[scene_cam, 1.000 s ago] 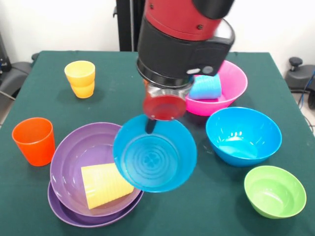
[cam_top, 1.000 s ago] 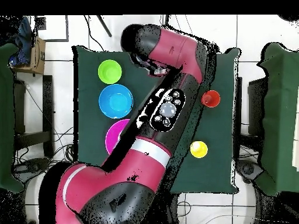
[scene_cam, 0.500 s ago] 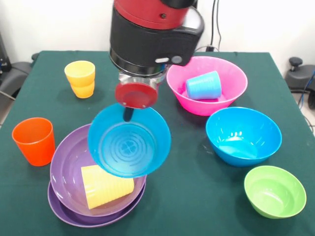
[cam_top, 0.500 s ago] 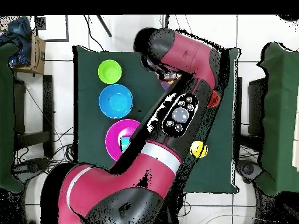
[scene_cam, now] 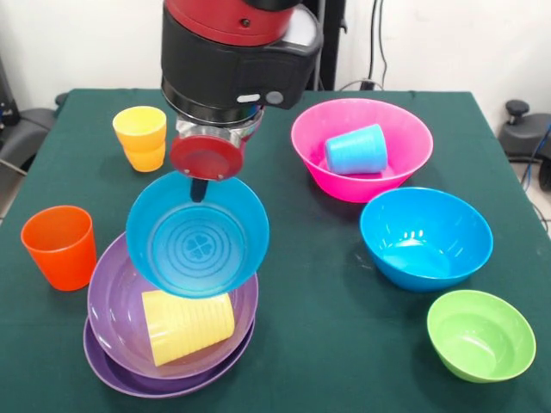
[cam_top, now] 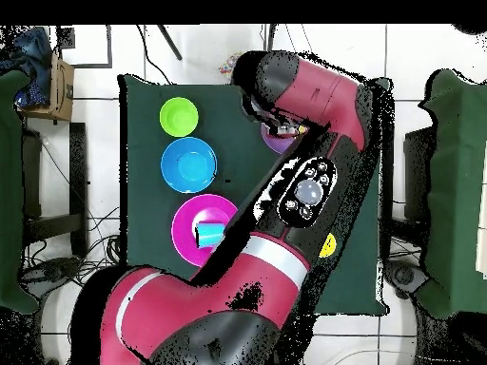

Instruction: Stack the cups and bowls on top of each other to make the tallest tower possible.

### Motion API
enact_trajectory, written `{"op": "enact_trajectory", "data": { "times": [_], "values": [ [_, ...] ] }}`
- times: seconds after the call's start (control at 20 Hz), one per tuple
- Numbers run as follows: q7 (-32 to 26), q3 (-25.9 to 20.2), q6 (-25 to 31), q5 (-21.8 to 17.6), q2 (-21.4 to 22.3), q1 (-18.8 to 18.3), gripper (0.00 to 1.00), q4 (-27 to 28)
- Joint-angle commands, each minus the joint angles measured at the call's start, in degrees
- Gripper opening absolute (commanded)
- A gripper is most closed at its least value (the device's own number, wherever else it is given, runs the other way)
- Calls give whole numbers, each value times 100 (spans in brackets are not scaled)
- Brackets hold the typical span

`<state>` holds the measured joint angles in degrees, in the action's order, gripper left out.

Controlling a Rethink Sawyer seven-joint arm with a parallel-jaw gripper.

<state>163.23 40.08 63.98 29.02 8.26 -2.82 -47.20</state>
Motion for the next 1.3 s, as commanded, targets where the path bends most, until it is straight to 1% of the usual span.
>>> {"op": "enact_trajectory", "data": {
  "times": [0.05,0.35,0.5,0.8,1.1,1.3],
  "values": [
    [-1055,-964,-301,-485,86,-133,0,-464],
    [-1147,-933,-324,-691,14,-150,0,-407],
    [-1168,-1025,-443,-749,30,-162,0,-496],
    [-1170,-1234,-423,-852,64,-260,0,-542],
    [-1223,-1410,-670,-998,96,-346,0,-672],
    [-1360,-1452,-587,-1154,100,-413,0,-552]
  ]
}}
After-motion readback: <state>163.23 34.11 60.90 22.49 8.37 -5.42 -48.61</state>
